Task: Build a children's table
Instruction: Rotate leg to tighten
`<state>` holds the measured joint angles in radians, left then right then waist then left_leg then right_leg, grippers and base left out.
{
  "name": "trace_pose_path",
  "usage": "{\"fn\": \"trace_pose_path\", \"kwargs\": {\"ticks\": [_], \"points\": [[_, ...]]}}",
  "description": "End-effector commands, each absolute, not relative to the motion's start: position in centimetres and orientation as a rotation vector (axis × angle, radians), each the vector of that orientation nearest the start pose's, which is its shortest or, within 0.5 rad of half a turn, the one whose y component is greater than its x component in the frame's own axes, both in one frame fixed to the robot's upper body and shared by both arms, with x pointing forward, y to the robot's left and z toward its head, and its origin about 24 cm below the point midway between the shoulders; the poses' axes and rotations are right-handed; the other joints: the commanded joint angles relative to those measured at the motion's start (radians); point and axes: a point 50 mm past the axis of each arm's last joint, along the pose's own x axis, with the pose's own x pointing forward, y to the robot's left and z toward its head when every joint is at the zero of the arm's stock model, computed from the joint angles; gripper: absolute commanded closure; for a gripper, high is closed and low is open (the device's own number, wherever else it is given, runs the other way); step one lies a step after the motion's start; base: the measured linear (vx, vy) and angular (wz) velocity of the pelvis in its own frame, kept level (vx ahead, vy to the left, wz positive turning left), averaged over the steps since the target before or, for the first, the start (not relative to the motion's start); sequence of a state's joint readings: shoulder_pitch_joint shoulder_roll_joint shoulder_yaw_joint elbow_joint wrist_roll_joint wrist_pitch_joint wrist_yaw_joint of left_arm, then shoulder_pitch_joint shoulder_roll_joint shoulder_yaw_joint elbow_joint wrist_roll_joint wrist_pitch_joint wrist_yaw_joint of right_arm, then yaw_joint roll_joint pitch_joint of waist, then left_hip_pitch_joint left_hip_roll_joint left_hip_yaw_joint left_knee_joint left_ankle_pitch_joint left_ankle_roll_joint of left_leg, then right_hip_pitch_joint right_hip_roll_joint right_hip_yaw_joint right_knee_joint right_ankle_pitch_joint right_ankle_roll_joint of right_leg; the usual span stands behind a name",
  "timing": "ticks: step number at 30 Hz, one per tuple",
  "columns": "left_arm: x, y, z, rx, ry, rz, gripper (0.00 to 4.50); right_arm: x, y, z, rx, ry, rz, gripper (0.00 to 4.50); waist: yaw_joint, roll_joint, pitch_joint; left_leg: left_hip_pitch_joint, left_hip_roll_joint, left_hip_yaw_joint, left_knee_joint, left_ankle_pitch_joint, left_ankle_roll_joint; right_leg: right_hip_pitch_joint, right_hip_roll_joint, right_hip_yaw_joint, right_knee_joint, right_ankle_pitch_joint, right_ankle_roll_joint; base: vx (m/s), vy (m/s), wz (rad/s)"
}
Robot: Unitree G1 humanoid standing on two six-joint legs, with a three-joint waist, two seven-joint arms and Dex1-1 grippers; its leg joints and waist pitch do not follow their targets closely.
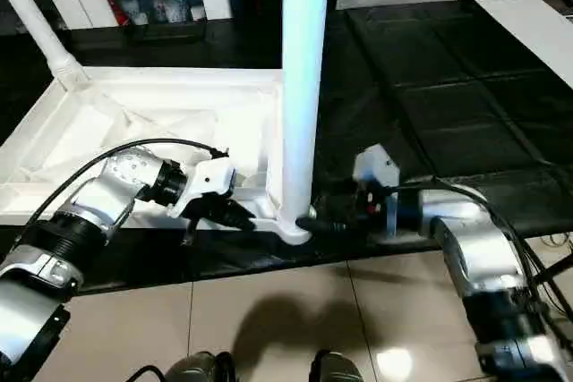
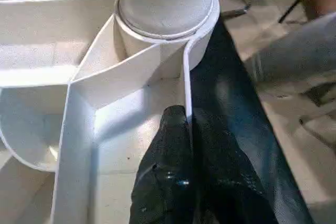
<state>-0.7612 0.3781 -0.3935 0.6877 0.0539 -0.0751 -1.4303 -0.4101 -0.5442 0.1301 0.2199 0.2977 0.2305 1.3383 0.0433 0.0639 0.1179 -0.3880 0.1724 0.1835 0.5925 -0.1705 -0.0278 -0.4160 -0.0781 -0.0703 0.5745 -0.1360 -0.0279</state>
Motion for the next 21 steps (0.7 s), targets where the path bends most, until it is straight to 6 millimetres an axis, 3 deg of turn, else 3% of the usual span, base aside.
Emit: {"fn": "trace_pose_path", "kwargs": {"ticks": [1,12,21], "points": [[31.9,10.5,8.3,0.7,0.408,-1.746,4.5,28.6,-17.1,9.5,-0.208,0.266,1.441,1.37,-0.001,-0.017,-0.083,0.02,0.055,-0.017,-0.066,-0.215,0.108,0.057,-0.069,0.042,-0.07,-0.35,-0.229,0.0,0.0,0.0],[31.6,10.2,8.4,0.704,0.402,-1.785,4.5,28.9,-16.2,9.3,-0.2,0.279,1.54,2.34,0.013,-0.018,-0.088,0.022,0.057,-0.015,-0.066,-0.194,0.11,0.055,-0.069,0.044,-0.065,-0.321,-0.235,0.0,0.0,0.0],[31.7,10.0,8.5,0.62,0.402,-1.741,4.5,28.1,-15.8,9.0,-0.106,0.286,1.539,2.54,0.014,-0.019,-0.089,0.021,0.057,-0.015,-0.066,-0.181,0.11,0.056,-0.067,0.044,-0.064,-0.318,-0.233,0.0,0.0,0.0]]}}
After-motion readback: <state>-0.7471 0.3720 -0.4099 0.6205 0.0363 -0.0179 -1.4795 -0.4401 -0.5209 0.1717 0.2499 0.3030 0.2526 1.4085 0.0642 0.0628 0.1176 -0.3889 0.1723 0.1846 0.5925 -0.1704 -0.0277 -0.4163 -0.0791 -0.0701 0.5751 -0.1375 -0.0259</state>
